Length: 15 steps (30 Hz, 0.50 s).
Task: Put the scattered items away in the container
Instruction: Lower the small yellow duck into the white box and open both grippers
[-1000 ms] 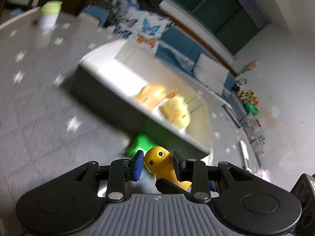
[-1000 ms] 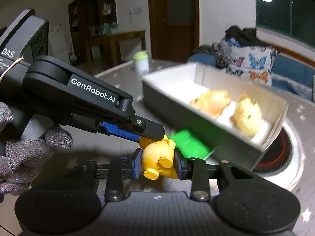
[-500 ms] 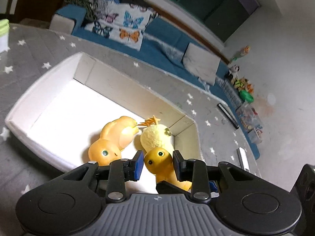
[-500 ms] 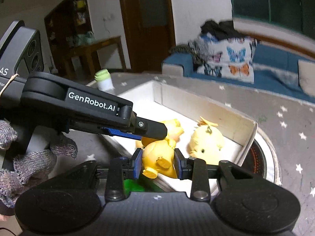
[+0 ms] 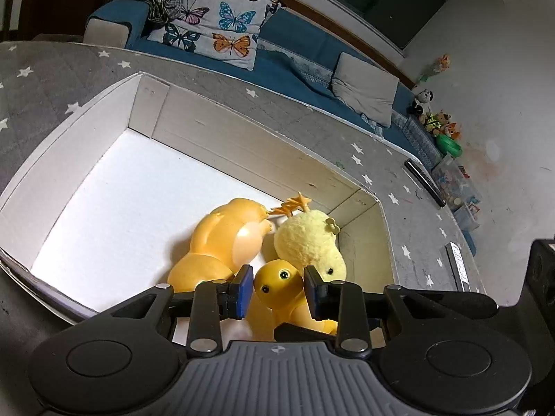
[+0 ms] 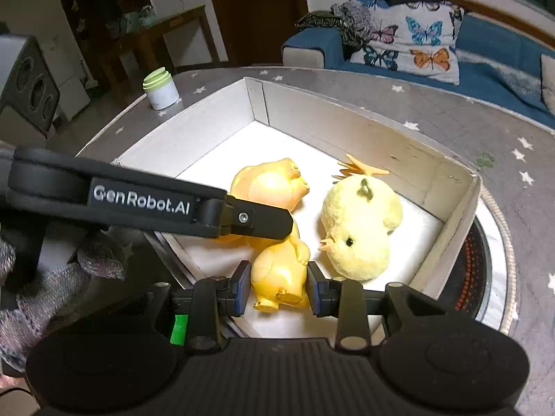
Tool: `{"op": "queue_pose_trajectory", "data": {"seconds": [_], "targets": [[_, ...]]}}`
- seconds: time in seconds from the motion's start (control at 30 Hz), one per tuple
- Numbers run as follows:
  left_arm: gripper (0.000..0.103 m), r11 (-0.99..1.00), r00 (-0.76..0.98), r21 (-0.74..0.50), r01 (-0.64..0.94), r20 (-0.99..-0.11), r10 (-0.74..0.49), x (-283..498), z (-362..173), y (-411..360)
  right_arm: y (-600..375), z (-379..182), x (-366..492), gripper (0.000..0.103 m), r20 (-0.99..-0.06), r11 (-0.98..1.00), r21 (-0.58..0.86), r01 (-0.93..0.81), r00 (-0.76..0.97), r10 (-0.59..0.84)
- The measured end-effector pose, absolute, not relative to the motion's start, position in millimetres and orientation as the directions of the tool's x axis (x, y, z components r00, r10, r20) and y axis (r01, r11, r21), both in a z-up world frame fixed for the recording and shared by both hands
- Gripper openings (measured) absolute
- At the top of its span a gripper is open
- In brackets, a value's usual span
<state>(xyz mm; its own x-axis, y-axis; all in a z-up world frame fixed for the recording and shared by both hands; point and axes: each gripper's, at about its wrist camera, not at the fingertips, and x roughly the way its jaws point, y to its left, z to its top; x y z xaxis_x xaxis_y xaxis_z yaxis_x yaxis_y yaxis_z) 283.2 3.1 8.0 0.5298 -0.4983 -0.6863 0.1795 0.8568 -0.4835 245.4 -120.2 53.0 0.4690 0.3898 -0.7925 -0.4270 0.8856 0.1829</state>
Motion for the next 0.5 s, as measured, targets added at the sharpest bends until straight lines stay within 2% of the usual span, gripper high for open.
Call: {"op": "queue_pose_trajectory", "data": {"seconds": [0.5], "targets": [[0.034, 0.857, 0.604, -0.475, 0.199, -0.629, -0.489, 258, 27, 25, -110, 44, 268, 0.032, -0.855, 0.9, 0.143, -0.411, 0.407, 0.322]]}}
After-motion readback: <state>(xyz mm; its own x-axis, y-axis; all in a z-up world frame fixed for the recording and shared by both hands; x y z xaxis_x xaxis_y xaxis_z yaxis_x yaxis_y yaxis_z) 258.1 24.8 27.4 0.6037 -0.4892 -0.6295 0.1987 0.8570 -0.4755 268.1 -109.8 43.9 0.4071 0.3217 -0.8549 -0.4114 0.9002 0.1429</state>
